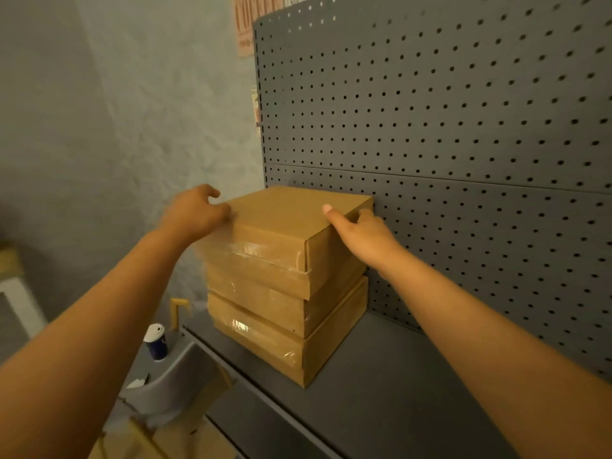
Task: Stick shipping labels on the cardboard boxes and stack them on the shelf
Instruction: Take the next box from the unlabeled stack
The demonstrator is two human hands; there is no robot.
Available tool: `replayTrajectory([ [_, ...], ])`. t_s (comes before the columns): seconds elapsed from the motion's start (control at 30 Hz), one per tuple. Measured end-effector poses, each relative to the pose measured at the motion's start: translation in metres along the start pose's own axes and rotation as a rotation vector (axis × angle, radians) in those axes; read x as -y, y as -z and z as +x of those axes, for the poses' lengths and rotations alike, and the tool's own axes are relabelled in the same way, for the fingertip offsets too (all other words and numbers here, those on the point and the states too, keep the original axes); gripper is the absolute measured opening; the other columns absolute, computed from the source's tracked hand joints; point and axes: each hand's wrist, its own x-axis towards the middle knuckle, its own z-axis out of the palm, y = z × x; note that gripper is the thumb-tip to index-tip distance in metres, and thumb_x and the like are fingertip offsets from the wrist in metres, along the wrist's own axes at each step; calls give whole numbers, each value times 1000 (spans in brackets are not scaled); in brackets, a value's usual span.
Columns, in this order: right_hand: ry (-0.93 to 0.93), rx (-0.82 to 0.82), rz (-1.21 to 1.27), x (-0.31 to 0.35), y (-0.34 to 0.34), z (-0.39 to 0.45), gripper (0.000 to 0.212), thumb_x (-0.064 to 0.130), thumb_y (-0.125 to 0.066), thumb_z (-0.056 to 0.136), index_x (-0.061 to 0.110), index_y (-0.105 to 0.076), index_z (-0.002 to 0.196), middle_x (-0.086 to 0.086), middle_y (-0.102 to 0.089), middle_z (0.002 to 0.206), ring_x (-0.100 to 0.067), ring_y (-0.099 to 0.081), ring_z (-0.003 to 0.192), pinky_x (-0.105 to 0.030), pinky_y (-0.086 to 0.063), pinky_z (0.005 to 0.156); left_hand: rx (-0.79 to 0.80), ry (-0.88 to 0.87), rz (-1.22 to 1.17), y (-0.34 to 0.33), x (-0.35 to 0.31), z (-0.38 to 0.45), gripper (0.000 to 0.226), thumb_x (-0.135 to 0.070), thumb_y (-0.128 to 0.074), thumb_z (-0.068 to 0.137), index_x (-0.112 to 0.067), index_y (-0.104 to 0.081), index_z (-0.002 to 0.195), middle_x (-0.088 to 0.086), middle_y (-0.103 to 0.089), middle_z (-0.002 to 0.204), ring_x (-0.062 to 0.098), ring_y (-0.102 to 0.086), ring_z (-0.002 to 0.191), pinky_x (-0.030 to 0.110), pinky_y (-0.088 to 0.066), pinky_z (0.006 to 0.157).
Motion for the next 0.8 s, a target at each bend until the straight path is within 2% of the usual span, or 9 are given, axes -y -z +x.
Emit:
replayTrajectory([
  [0.07, -22, -17, 27, 4, -6, 3, 102, 75, -49, 76, 8, -22, 148, -9, -27, 152, -29, -37, 134, -43, -38, 107, 45, 58, -43, -1, 17, 16, 50, -35, -59, 90, -9, -53, 132, 17, -53, 134, 35, -50, 120, 41, -41, 96],
  [0.17, -84, -43, 65, 7, -10, 6, 96, 69, -59, 72, 10, -32, 142, -7, -40, 143, -27, -46, 125, -43, -44, 101, 125, 151, -305, -3, 34, 31, 46, -39, -61, 88, -8, -59, 121, 13, -56, 123, 31, -54, 104, 41, -48, 87],
  [0.3, -132, -31, 123, 8, -11, 2, 91, 70, -60, 67, 16, -40, 137, -2, -51, 133, -23, -52, 117, -43, -47, 97, 213, 237, -555, -5, 47, 43, 50, -36, -66, 85, -7, -53, 123, 8, -52, 117, 26, -52, 100, 37, -47, 80],
  [0.43, -100, -78, 242, 7, -16, -7, 60, 55, -59, 83, 19, -46, 131, 1, -56, 124, -18, -55, 110, -36, -46, 94, 339, 262, -733, -10, 56, 48, 50, -34, -68, 82, -11, -53, 124, 8, -55, 117, 20, -54, 90, 33, -46, 65],
  [0.5, -77, -127, 303, 7, -19, -11, 55, 49, -58, 86, 20, -46, 131, 1, -58, 125, -17, -56, 109, -37, -46, 97, 353, 253, -788, -11, 57, 50, 51, -32, -69, 81, -10, -54, 125, 8, -56, 116, 19, -55, 89, 32, -46, 62],
  [0.57, -62, -199, 348, 10, -22, -15, 60, 44, -57, 88, 20, -39, 140, 2, -56, 129, -18, -56, 112, -39, -46, 100, 373, 254, -844, -11, 58, 51, 51, -29, -68, 81, -10, -54, 126, 8, -57, 117, 22, -55, 94, 33, -46, 63],
  [0.63, -46, -264, 367, 14, -23, -19, 66, 40, -56, 90, 21, -29, 146, 5, -52, 128, -16, -54, 111, -35, -45, 97, 399, 258, -900, -11, 57, 51, 50, -28, -69, 80, -9, -56, 124, 10, -60, 120, 25, -57, 99, 34, -49, 67],
  [0.7, -35, -304, 391, 21, -23, -25, 65, 37, -57, 90, 21, -27, 145, 5, -50, 124, -15, -53, 107, -31, -44, 91, 436, 247, -930, -11, 58, 49, 51, -30, -71, 78, -10, -57, 123, 9, -64, 119, 26, -60, 102, 36, -51, 75],
  [0.8, -10, -343, 405, 27, -21, -32, 65, 36, -61, 86, 22, -31, 141, 0, -45, 134, -17, -52, 111, -34, -46, 93, 505, 175, -870, -8, 58, 43, 59, -43, -75, 70, -17, -60, 121, 6, -67, 115, 27, -63, 105, 41, -53, 85],
])
